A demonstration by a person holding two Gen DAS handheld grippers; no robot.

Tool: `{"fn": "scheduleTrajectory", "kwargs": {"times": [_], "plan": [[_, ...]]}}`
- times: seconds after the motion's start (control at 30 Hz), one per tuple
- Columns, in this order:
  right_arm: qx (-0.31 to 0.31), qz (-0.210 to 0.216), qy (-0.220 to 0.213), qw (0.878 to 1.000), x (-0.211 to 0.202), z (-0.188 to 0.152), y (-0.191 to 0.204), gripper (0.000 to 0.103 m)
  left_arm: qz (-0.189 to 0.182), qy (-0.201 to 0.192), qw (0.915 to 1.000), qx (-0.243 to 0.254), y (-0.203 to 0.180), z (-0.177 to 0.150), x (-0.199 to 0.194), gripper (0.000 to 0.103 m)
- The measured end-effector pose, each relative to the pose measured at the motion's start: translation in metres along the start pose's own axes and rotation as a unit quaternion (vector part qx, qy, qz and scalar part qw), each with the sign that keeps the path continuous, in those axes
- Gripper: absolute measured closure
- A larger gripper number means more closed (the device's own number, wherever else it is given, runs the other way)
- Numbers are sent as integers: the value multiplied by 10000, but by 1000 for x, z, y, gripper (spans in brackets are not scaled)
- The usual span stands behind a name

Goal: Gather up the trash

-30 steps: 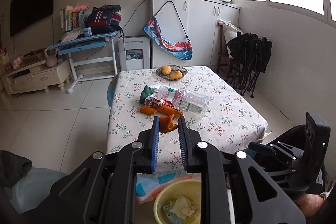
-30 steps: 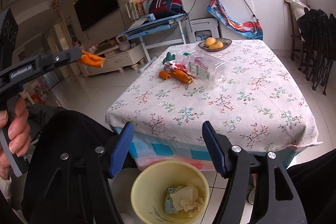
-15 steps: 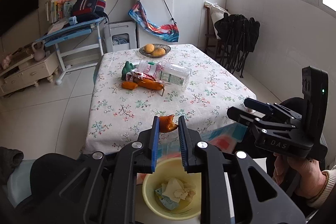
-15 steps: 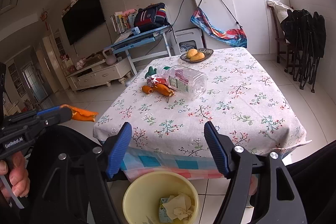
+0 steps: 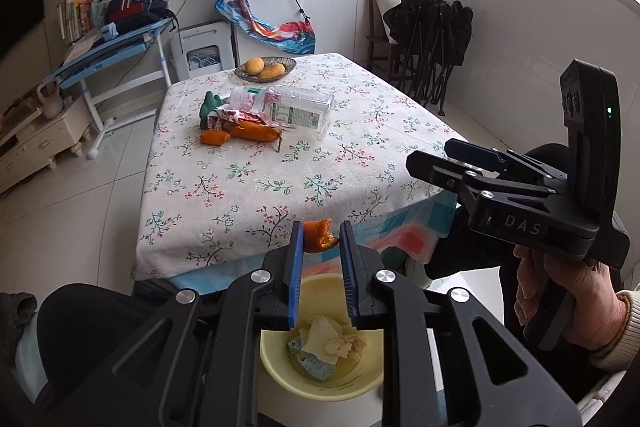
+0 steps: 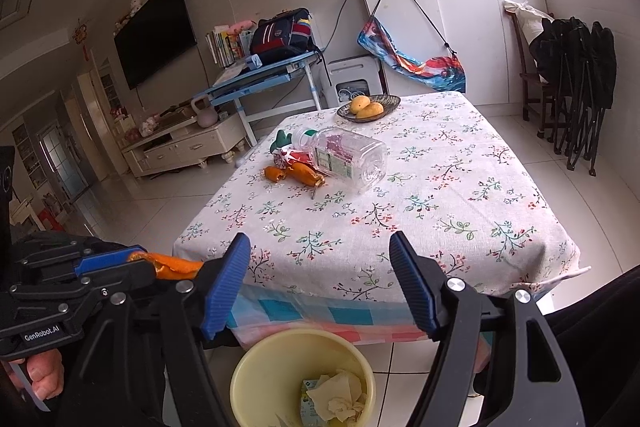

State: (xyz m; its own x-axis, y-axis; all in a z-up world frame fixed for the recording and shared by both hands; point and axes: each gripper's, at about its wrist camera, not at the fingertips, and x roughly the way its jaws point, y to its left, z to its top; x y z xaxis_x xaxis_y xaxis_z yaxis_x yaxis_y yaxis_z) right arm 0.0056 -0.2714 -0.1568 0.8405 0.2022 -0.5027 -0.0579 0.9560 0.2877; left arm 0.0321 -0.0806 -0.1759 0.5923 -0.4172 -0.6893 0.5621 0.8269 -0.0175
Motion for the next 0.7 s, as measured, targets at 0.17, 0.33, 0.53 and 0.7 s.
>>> {"fn": "scheduleTrajectory", "kwargs": {"times": [0.17,0.33,0.53,0.7], "plan": [[13,-19,-9,10000,-1,1,-2,33,-51,170,9998,51,-2,-4,6,74],[10,-19,-8,10000,-1,1,-2,33,193,-59,9998,2,1,-2,-2,53],[2,-34,-11,10000,-1,1,-3,33,578,-396,9975,-67,6,3,-14,38],[-28,-47,-16,10000,-1,1,-4,33,801,-651,9944,-214,11,8,-25,31]]}}
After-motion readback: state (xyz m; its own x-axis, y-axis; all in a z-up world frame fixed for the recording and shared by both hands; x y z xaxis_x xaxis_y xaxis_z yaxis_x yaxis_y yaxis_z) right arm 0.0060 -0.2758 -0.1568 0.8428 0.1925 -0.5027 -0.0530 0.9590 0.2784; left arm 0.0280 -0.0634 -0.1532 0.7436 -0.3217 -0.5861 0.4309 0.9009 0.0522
